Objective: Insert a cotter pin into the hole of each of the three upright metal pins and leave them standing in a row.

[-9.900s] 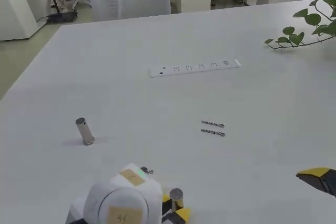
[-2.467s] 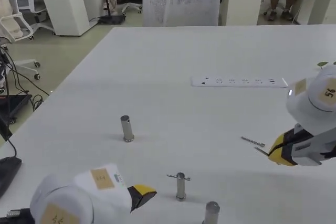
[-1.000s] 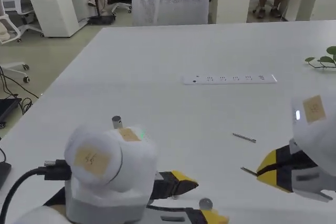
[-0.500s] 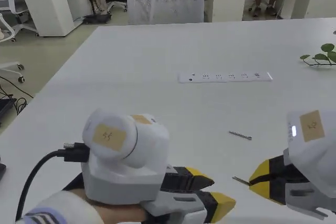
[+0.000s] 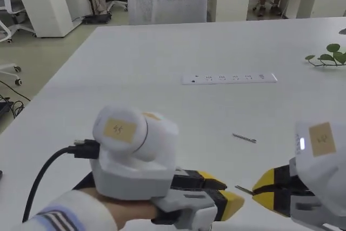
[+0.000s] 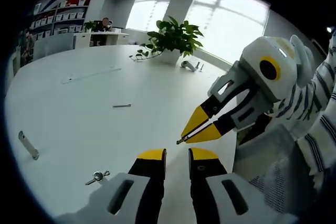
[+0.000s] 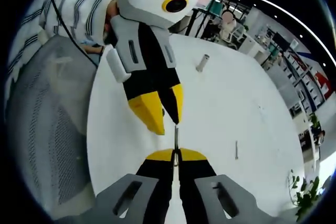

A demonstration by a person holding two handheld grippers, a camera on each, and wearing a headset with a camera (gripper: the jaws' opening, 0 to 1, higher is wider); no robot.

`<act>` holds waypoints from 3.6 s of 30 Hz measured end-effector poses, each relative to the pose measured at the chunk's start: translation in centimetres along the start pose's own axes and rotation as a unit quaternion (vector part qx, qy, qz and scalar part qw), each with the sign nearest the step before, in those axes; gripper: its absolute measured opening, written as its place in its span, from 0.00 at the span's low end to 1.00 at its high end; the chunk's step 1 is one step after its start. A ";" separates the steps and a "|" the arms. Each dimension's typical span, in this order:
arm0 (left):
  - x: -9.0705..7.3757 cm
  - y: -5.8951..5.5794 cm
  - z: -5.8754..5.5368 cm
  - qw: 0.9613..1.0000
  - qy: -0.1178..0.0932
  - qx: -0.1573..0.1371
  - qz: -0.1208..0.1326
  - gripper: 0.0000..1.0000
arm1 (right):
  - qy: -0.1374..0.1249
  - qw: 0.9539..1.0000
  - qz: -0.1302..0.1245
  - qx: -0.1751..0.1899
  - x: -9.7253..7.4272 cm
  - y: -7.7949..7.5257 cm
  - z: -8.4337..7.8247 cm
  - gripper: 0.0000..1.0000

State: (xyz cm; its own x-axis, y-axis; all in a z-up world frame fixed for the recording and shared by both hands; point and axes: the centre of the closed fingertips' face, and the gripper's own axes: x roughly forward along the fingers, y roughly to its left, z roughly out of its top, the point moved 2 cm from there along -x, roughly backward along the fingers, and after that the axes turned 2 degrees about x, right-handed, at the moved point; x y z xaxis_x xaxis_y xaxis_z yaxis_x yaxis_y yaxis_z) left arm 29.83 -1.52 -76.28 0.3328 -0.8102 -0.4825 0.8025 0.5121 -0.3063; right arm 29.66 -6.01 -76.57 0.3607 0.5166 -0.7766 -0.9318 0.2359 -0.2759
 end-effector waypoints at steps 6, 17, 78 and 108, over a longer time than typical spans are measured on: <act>0.3 -0.2 0.0 1.000 0.005 -0.014 -0.005 0.12 | -0.003 1.000 -0.003 -0.003 0.0 0.2 0.3 0.03; 0.5 -0.4 0.3 0.999 0.002 -0.038 -0.014 0.04 | -0.004 1.000 -0.003 -0.008 -0.1 0.5 0.4 0.03; -0.4 -0.9 0.5 0.987 0.017 -0.156 -0.036 0.00 | -0.025 1.000 0.000 -0.012 -0.4 1.1 0.8 0.08; -1.9 -2.8 0.9 0.994 -0.006 0.040 -0.101 0.00 | -0.086 0.985 0.086 0.125 -1.0 2.8 -0.1 0.16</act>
State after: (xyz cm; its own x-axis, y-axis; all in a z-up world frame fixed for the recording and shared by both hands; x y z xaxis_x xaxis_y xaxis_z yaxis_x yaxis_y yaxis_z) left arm 27.40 -1.68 -73.76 0.1666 -0.8976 -0.4082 0.8899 0.3151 -0.3298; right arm 26.64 -5.92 -76.62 0.2201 0.6936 -0.6859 -0.9482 0.3171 0.0164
